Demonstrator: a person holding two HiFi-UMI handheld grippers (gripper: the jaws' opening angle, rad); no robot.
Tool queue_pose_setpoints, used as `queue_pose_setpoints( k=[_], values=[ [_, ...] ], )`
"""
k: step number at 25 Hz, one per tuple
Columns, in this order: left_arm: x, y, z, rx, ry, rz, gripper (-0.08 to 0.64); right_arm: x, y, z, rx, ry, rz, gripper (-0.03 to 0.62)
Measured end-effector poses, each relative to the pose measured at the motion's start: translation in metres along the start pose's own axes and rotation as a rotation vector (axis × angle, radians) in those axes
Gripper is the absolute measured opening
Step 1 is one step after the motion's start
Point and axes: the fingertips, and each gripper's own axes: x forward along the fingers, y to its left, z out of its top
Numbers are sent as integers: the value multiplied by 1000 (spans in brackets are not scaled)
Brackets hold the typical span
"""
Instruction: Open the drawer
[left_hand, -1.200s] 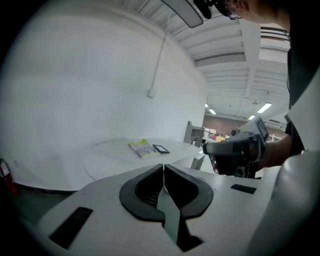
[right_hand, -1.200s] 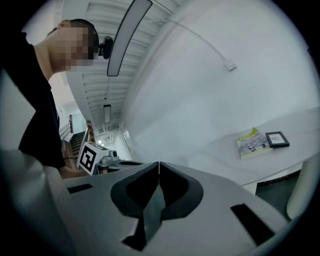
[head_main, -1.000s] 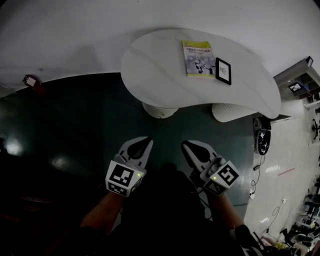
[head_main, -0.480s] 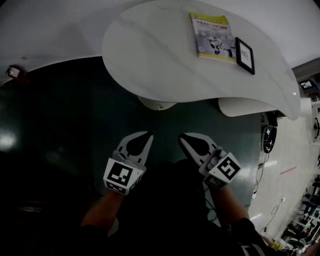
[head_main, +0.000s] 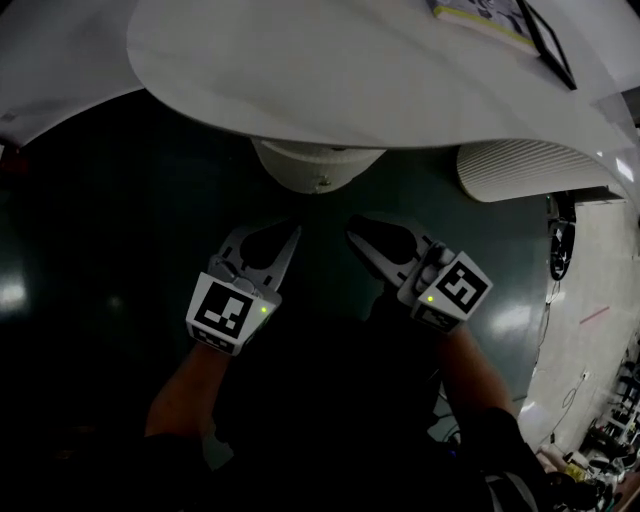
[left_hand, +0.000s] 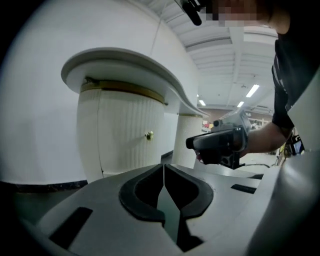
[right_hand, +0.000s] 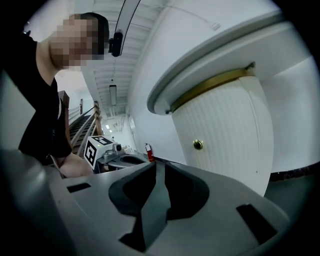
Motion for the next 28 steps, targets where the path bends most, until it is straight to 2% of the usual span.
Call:
queue_pose_setpoints(
  k=[3,7,10,13,15,18,22,28],
  values=[
    [21,4,-31,77,-5,-9,20,0,-28,-36,-18,6,-2,18],
    [41,8,-71,119,-49,-43,20,6,-56,-82,-27,34,-19,18],
    [62,11,-110,88,-2,-138,21,22,-74,-117,-46,78,4,20],
    [81,18,-143,53,66,-231,21,39,-89,-150,-132,133,35,20],
    [89,30,-160,74,85,-235,21,52,-98,-171,-158,163,43,20],
    [103,41,-194,129,135,-227,21,68,-107,-209,-140,215,54,20],
    [133,46,-222,202,209,-224,21,82,-133,-261,-190,347,50,20],
    [153,56,-256,116,264,-207,21,110,-162,-331,-268,517,11,21]
  ],
)
